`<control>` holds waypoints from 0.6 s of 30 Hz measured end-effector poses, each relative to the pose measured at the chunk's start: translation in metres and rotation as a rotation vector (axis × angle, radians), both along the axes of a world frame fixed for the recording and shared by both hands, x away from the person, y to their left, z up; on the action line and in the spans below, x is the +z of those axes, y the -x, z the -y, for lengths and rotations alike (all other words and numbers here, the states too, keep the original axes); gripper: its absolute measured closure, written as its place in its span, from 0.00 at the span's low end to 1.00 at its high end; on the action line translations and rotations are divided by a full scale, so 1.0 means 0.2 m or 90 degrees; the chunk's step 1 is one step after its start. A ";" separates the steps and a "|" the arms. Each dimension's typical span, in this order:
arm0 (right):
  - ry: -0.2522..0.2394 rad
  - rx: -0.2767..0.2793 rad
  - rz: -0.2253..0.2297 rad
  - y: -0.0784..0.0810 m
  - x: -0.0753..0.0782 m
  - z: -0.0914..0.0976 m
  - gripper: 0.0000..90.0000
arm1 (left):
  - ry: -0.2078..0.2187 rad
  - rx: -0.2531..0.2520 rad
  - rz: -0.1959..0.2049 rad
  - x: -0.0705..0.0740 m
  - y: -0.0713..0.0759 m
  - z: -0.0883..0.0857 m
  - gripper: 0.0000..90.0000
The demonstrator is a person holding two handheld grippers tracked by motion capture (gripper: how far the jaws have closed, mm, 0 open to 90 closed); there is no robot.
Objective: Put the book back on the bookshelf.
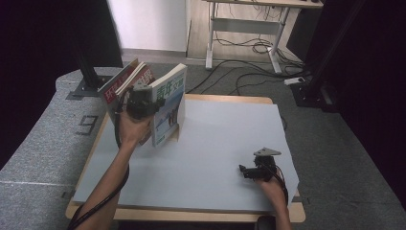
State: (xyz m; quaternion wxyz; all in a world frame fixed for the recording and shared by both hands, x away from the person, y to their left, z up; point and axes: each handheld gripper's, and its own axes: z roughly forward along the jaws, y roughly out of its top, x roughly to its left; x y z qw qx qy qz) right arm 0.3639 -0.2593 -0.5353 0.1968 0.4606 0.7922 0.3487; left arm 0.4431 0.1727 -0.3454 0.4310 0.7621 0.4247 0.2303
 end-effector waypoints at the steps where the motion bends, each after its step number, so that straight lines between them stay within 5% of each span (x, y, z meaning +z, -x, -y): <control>1: 0.000 0.000 0.000 0.00 0.00 0.00 0.11 | -0.002 -0.001 0.005 -0.02 0.00 0.00 0.83; 8: 0.000 0.000 0.000 0.00 0.00 0.00 0.11 | 0.013 -0.009 0.005 -0.09 0.02 -0.02 0.83; 18: 0.001 0.000 0.000 0.00 0.00 0.00 0.11 | 0.000 -0.031 -0.011 -0.14 0.09 -0.05 0.82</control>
